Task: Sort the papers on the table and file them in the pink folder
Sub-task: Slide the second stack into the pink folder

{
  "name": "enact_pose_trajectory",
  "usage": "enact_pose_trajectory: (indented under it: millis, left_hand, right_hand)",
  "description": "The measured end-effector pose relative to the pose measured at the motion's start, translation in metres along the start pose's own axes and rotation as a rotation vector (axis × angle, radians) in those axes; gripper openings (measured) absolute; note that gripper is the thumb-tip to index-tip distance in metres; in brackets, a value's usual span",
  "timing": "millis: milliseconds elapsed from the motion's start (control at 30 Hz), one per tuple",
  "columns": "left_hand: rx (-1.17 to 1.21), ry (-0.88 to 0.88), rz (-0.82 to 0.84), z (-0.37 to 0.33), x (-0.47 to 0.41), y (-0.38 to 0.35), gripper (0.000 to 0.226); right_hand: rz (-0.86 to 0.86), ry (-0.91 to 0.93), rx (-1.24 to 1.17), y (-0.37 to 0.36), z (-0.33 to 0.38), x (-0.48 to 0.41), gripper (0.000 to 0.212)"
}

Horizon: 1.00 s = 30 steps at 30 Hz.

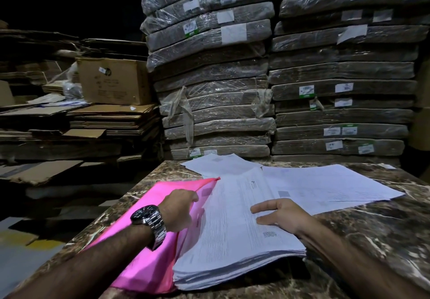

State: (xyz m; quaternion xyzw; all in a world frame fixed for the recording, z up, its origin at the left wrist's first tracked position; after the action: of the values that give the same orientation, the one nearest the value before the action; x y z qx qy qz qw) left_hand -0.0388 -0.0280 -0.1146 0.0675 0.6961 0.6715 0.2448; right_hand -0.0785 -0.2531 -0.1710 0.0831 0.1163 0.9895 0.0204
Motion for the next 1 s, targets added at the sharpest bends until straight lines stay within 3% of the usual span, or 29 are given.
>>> enact_pose_trajectory:
  millis: [133,533,667,833,1000]
  left_hand:
    - [0.035,-0.067,0.088,-0.015,0.013,0.003,0.038]
    - [0.072,-0.036,0.454,-0.012,0.075,-0.011,0.021]
    - [0.051,-0.053,0.251,-0.01,0.078,-0.001,0.023]
    - [0.106,-0.014,0.105,-0.006,0.083,0.003,0.055]
    - [0.114,-0.014,0.051,-0.01,0.08,0.007,0.044]
  right_hand:
    - [-0.028,-0.015,-0.056,-0.003,0.0,0.002,0.019]
    - [-0.121,-0.028,-0.078,-0.009,-0.005,0.009,0.02]
    - [-0.136,-0.054,-0.146,-0.016,-0.01,0.009,0.021]
    - [-0.2,-0.042,-0.213,-0.03,-0.009,0.011,0.02]
    - [-0.216,-0.016,-0.236,-0.058,-0.005,0.007,0.02]
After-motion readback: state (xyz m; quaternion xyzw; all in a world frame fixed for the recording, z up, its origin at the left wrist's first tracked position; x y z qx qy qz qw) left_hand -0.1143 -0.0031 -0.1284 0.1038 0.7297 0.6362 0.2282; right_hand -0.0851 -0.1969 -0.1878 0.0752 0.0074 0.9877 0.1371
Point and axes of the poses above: each hand's wrist, its own x-axis away from the middle knuckle, its own y-axis out of the back of the hand, z = x × y, the point moved 9 cm from there along -x, towards the middle knuckle, and after that the axes turned 4 degrees about -z, right-handed, at the moved point
